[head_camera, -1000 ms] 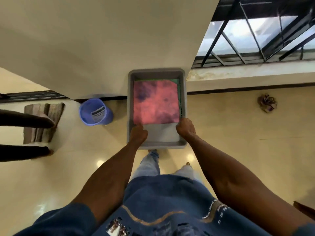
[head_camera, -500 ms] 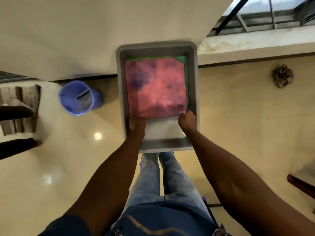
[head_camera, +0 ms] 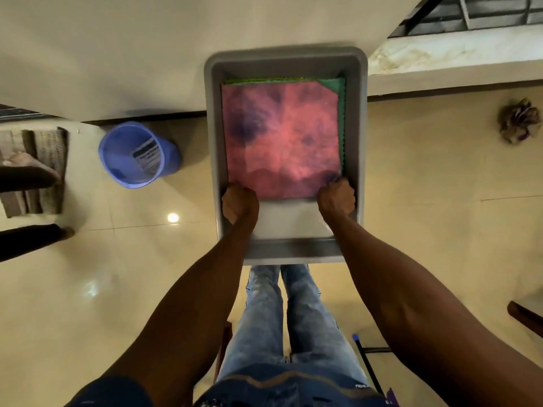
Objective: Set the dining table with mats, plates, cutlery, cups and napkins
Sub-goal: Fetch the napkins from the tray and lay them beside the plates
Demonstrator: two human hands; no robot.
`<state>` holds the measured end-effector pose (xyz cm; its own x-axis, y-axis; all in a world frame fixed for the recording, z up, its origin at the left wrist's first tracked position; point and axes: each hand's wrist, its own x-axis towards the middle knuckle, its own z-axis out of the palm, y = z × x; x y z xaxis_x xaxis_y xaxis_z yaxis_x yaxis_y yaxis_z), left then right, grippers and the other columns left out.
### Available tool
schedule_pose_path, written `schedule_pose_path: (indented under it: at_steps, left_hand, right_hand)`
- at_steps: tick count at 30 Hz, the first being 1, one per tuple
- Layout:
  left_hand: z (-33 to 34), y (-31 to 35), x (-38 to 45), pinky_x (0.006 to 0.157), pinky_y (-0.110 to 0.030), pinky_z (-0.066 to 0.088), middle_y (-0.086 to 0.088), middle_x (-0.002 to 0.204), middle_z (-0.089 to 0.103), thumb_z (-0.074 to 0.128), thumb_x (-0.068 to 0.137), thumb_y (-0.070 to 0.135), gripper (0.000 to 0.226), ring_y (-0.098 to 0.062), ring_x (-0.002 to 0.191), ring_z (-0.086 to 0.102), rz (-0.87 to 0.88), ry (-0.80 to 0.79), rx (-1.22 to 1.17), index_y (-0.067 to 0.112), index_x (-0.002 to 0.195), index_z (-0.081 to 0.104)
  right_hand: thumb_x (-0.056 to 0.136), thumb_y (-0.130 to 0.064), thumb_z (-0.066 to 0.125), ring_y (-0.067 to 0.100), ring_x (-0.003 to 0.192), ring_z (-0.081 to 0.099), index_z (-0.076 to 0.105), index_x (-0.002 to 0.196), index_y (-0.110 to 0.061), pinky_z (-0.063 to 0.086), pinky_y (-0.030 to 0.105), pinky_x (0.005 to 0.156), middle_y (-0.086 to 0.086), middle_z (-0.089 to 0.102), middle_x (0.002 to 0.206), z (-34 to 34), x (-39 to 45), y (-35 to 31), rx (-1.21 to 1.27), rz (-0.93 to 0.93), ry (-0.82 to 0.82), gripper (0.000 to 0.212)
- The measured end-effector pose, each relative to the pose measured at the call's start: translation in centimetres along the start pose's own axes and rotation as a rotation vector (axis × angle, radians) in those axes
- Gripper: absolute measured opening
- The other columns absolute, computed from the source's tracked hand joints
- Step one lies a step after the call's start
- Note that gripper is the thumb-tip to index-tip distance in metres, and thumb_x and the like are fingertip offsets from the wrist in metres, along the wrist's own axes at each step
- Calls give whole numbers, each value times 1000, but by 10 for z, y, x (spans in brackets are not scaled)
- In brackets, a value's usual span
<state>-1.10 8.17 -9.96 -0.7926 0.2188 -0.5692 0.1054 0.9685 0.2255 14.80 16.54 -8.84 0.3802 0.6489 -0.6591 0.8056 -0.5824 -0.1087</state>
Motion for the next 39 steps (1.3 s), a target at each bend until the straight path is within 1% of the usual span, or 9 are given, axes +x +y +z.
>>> schedule_pose_path:
  at_steps: [3, 7, 12, 17, 20, 25, 29, 36, 39]
  left_hand:
    - [-3, 2, -14, 86, -38, 50, -15, 121, 63, 50, 90, 13, 34, -34, 107, 61, -39, -33, -166, 6, 121, 64]
    - [-7, -1, -25, 87, -30, 49, -9, 126, 62, 57, 82, 24, 54, -31, 110, 61, -266, -227, -399, 7, 133, 55]
    - [-19, 10, -42, 75, -27, 45, -12, 107, 69, 56, 87, 10, 20, -30, 100, 64, 191, -301, -105, 6, 105, 65]
    - [-28, 18, -47, 83, -32, 47, -12, 113, 62, 60, 86, 12, 22, -29, 100, 60, 513, -362, 9, 8, 108, 62]
    - [-29, 17, -46, 83, -35, 47, -13, 114, 60, 58, 87, 14, 24, -31, 105, 58, 576, -371, 96, 6, 110, 60]
    - [-18, -12, -27, 87, -44, 52, -19, 126, 60, 54, 90, 16, 43, -38, 113, 59, 212, -176, 100, 2, 131, 51]
    - [-1, -30, -16, 85, -41, 53, -17, 118, 66, 52, 94, 20, 33, -37, 107, 64, -2, -86, -1, 2, 119, 62]
    - [20, -13, -11, 87, -35, 53, -19, 124, 63, 50, 98, 22, 38, -33, 109, 63, -444, -13, -579, -3, 125, 58]
    - [21, -13, -5, 90, -35, 50, -16, 133, 58, 44, 101, 27, 41, -30, 117, 59, -500, -100, -613, 3, 132, 54]
  right_hand:
    - [98, -24, 51, 34, 102, 63, 59, 117, -6, 44, 33, 74, 15, 65, 116, -8, -12, 0, 42, -54, 35, 27]
    - [96, -23, 55, 31, 93, 59, 61, 111, -5, 36, 29, 71, 14, 61, 112, -19, -30, -1, 124, -94, 87, 23]
    - [96, -6, 47, 20, 78, 53, 67, 105, -6, 36, 25, 68, 9, 66, 94, -31, -51, 3, 240, -208, 84, 23]
    - [93, -12, 50, 26, 73, 61, 72, 86, -8, 37, 26, 60, 11, 70, 86, -41, -68, 9, 283, -303, 2, 24]
    - [94, -10, 54, 26, 79, 62, 69, 88, -5, 39, 27, 64, 11, 68, 87, -47, -68, 12, 266, -266, -29, 17]
    - [97, -18, 54, 31, 89, 61, 64, 106, 4, 39, 30, 68, 18, 67, 104, -31, -41, 28, 117, -134, -69, 26]
    - [99, -25, 51, 35, 97, 64, 66, 106, 5, 41, 31, 69, 18, 68, 108, -8, -24, 31, 139, -34, -28, 34]
    - [97, -28, 53, 38, 113, 59, 58, 118, -3, 48, 41, 89, 19, 62, 123, 20, -7, 27, 136, 39, 33, 33]
    - [97, -24, 52, 37, 110, 60, 61, 115, -5, 47, 39, 88, 17, 64, 120, 24, -4, 28, 176, 37, 77, 27]
